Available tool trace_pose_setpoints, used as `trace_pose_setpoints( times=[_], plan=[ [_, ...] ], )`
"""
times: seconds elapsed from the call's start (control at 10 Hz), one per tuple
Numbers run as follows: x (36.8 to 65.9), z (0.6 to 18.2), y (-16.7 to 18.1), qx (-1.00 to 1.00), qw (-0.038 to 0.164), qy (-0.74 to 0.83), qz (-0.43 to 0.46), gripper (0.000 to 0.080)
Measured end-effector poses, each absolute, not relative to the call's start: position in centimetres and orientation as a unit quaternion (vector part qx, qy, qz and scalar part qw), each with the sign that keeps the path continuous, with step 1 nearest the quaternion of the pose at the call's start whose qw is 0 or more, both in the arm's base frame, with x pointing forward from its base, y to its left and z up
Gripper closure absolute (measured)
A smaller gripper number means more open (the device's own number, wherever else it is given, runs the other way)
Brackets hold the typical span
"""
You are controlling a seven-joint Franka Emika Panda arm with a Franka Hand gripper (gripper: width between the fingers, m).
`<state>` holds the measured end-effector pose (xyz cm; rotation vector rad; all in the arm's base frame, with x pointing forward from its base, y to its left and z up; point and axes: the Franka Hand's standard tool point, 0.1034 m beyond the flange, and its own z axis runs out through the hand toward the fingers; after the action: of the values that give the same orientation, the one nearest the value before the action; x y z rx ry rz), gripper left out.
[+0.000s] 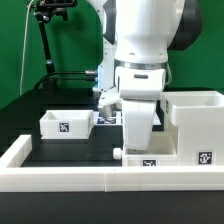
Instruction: Assemble drawer
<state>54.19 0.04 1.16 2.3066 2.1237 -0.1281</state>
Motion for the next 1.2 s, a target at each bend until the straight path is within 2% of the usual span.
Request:
trace_pose_setpoints(
  times=[0.9,1.2],
  plan=[
    [54.1,0.9,-0.3,0.719,0.015,0.694,-0.035,0.0757],
    [54.1,0.8,0.9,0.695,0.020,0.718,-0.024,0.0757]
  ],
)
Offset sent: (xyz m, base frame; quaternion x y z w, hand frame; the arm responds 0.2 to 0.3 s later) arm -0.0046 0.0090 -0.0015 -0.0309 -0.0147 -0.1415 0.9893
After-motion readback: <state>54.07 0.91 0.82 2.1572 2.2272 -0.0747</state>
